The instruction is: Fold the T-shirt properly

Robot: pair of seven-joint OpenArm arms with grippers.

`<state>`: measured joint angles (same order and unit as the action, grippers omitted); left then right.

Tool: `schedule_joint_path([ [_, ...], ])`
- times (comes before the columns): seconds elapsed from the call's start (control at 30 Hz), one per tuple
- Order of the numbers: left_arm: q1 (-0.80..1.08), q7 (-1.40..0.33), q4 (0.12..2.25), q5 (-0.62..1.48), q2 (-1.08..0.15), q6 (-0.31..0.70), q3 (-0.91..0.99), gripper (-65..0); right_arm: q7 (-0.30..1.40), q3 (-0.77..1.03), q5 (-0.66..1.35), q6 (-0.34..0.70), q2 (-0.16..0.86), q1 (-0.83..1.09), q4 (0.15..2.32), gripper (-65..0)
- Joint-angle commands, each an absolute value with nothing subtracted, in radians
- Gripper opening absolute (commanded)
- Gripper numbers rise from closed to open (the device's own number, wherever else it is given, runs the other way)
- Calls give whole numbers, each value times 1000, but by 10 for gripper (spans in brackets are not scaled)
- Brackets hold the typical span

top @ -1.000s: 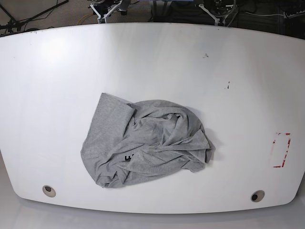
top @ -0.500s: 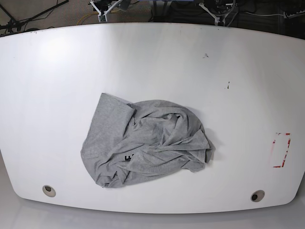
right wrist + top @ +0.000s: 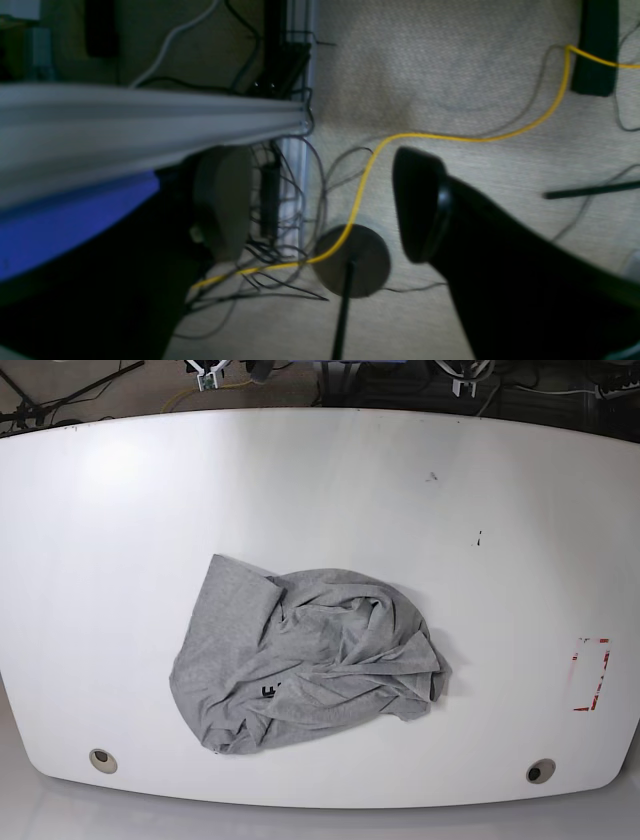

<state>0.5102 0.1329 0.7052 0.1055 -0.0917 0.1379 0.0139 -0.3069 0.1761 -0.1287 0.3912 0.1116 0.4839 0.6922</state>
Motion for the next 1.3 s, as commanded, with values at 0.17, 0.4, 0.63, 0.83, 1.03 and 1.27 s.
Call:
schedule_joint_path([
  [0.17,719,145,1012,108,-94,142,76,-396,-191,174,-10,406,124,651,1009,-231],
  [0.4,908,145,1290,108,-93,142,133,-396,-53,171,101,409,148,802,1314,-231],
  [0.63,1067,145,1566,108,-93,142,153,-396,31,179,108,409,148,941,1581,-233],
  [0.83,1173,143,1761,110,-93,142,171,-394,53,179,108,409,148,1069,1759,-233],
  [1.03,1204,143,1913,110,-93,142,193,-279,58,180,108,400,142,1147,1933,-233],
  [1.27,1116,143,1954,102,-99,142,189,-167,59,196,108,404,97,1084,1986,-231],
])
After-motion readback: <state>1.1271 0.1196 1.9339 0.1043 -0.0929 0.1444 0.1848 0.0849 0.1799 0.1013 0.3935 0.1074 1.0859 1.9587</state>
